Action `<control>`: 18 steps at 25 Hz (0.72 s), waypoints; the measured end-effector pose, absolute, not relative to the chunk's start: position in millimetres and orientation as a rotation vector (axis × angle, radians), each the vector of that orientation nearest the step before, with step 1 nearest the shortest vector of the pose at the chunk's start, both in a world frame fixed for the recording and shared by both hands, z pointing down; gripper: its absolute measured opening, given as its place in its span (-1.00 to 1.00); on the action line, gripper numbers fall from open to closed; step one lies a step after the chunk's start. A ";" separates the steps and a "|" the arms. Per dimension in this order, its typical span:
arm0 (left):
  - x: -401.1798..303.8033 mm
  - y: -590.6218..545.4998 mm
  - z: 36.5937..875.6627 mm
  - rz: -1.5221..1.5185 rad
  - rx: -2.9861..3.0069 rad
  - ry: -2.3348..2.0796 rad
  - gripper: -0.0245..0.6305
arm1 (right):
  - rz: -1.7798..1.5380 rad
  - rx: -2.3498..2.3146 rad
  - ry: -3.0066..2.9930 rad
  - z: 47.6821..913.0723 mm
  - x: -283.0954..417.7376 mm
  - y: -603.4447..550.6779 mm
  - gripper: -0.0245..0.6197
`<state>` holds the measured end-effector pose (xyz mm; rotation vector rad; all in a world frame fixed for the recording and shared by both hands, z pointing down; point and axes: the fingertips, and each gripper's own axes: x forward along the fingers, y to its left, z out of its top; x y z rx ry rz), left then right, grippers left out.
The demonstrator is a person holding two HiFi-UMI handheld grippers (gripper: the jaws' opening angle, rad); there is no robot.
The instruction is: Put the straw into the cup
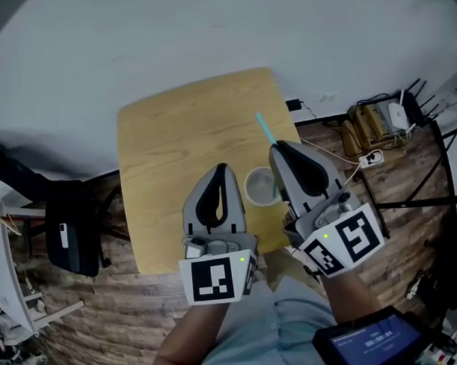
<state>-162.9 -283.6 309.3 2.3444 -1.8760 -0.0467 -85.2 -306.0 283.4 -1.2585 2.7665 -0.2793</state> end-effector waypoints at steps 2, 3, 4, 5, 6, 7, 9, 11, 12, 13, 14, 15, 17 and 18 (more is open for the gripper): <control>-166.1 -291.1 322.5 -0.026 2.317 -1.870 -0.93 | -0.326 -1.261 2.776 299.0 -86.8 -313.4 -0.86; -167.2 -294.5 329.1 -0.014 2.303 -1.866 -0.93 | -0.347 -1.260 2.780 306.1 -87.6 -316.6 -0.86; -167.5 -297.2 335.8 -0.003 2.291 -1.860 -0.93 | -0.366 -1.258 2.783 312.9 -88.1 -319.1 -0.86; -167.0 -299.2 342.7 0.008 2.281 -1.855 -0.93 | -0.383 -1.256 2.784 319.7 -88.1 -321.1 -0.86; -165.6 -300.4 349.7 0.019 2.273 -1.848 -0.93 | -0.399 -1.254 2.785 326.8 -87.8 -322.5 -0.86; -163.5 -301.0 357.0 0.029 2.268 -1.840 -0.93 | -0.415 -1.253 2.785 334.2 -87.0 -323.6 -0.86; -158.0 -302.6 371.9 0.042 2.256 -1.822 -0.93 | -0.445 -1.257 2.792 350.1 -85.3 -325.5 -0.86; -154.0 -305.0 387.2 0.056 2.241 -1.798 -0.93 | -0.476 -1.260 2.804 366.2 -85.3 -327.3 -0.86; -153.4 -305.9 394.5 0.069 2.234 -1.786 -0.93 | -0.495 -1.262 2.808 373.7 -86.0 -328.2 -0.86; -153.2 -306.7 400.5 0.082 2.227 -1.777 -0.93 | -0.514 -1.263 2.812 380.5 -86.8 -329.0 -0.86; -153.1 -307.4 405.3 0.093 2.220 -1.771 -0.93 | -0.533 -1.262 2.815 386.4 -87.3 -329.6 -0.86; -152.6 -308.0 409.3 0.101 2.213 -1.766 -0.93 | -0.550 -1.261 2.818 391.6 -87.4 -330.1 -0.86; -151.4 -309.5 415.8 0.114 2.202 -1.759 -0.93 | -0.574 -1.256 2.828 400.0 -87.7 -330.6 -0.86; -151.5 -310.2 418.6 0.118 2.197 -1.757 -0.93 | -0.582 -1.252 2.833 403.6 -88.7 -330.3 -0.86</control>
